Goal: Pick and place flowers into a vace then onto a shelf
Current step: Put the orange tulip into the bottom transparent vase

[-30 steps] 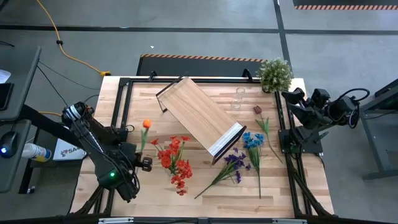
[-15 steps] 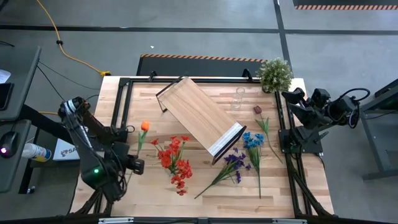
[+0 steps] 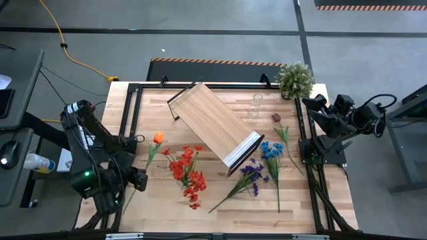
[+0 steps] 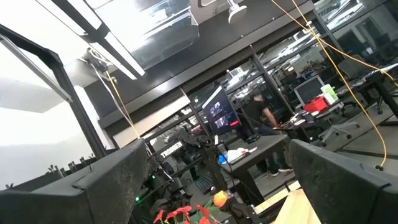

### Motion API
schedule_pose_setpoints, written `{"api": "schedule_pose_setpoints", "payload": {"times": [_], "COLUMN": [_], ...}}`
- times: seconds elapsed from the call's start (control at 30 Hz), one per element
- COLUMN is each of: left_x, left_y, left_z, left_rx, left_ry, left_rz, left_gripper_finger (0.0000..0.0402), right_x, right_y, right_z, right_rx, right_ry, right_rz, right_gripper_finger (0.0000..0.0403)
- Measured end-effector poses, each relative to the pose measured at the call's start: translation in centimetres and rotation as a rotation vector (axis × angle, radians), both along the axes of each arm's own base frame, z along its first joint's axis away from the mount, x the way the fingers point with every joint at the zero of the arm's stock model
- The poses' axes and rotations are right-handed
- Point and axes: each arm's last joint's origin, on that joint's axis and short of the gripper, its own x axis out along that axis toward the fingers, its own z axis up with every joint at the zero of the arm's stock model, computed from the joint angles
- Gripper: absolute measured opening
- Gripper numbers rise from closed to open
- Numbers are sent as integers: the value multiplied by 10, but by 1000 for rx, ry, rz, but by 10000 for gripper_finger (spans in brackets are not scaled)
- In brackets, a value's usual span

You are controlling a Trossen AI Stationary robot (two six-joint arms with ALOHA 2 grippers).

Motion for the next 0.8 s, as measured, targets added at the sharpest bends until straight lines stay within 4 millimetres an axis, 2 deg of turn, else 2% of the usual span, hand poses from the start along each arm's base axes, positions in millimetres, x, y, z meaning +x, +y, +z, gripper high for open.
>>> {"api": "schedule_pose_setpoints", "payload": {"times": [0.4, 0.8], "left_x": [6, 9], "left_y": [1, 6], "left_z": [42, 89], "left_rx": [95, 348], "left_ry": [-237, -516], "left_rz": [-130, -215], "left_gripper_finger": [20, 20], "right_x": [0, 0], "right_y": [0, 0], "right_z": [0, 0], "right_rx": [1, 1], "right_ry": [-3, -3], "right_rz": [10, 10], "right_gripper_finger": [381, 381]}}
